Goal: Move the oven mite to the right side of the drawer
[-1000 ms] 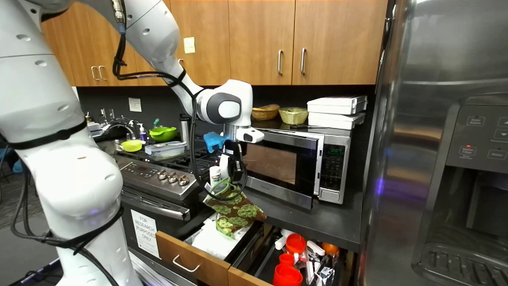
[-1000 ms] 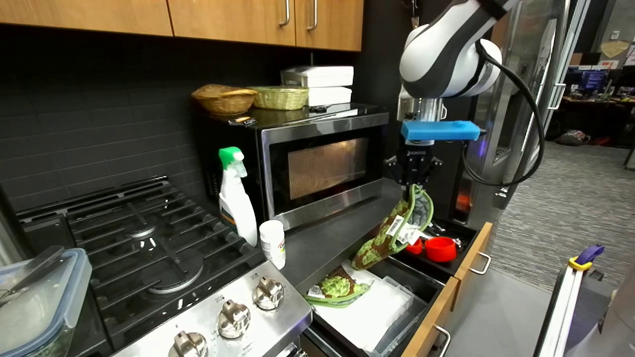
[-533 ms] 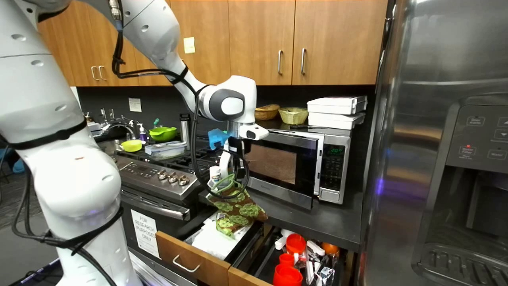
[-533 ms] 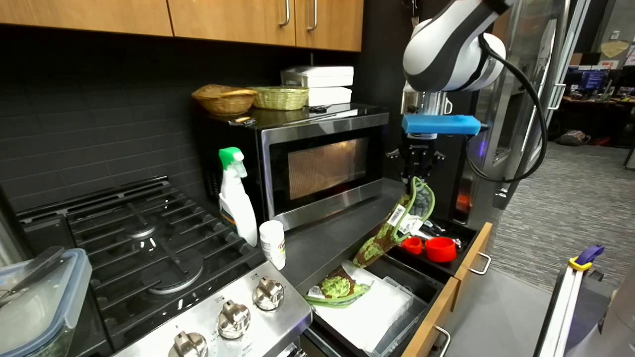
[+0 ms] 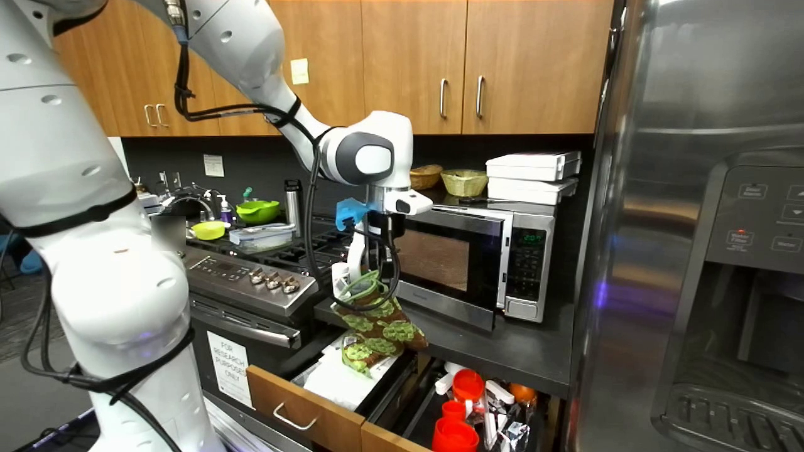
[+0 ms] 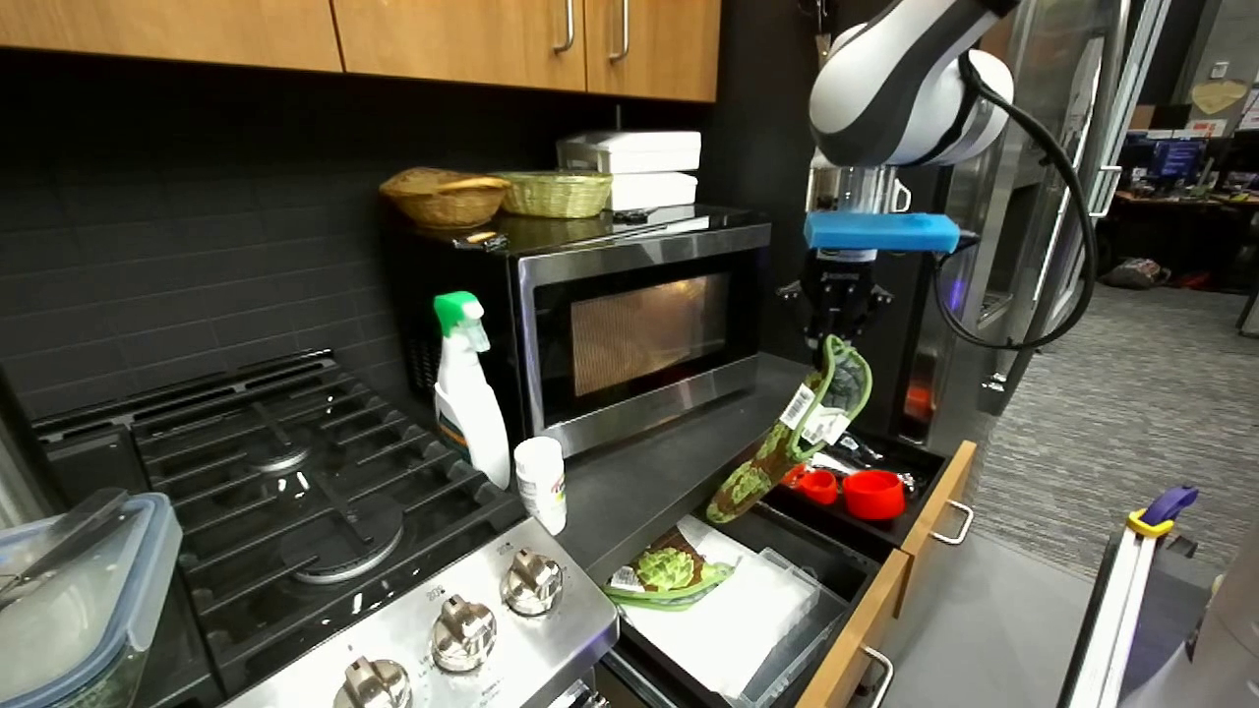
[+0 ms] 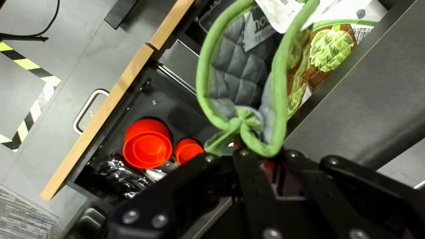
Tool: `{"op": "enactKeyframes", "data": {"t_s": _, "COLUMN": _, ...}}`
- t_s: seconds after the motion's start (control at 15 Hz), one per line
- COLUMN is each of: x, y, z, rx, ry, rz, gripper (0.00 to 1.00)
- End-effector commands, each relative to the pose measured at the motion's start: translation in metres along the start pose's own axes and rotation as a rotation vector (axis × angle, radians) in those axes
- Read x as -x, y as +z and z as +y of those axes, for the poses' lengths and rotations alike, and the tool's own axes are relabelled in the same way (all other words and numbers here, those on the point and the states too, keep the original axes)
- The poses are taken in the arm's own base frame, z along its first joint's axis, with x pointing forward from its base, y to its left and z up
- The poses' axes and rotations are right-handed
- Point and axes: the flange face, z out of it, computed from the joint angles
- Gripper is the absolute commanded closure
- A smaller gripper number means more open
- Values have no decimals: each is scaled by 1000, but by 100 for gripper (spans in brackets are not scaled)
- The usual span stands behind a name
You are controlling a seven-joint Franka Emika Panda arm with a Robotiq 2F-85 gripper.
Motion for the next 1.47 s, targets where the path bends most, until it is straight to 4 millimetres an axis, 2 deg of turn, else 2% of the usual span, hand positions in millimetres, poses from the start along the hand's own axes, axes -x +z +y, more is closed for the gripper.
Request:
{"op": "enactKeyframes", "data": {"t_s": 0.0, "x": -8, "y": -16, "z": 12, "rx": 20, "ry": 49, "rz": 25, "gripper": 96}}
{"op": "enactKeyframes", "data": {"t_s": 0.6, "x": -24, "y": -27, "z": 24, "rx": 30, "ry": 124, "rz": 61, "gripper": 96}}
{"op": "enactKeyframes", "data": {"t_s": 1.4, "x": -44, "y": -33, "z": 42, "rx": 10, "ry": 247, "rz": 81, "gripper": 96}}
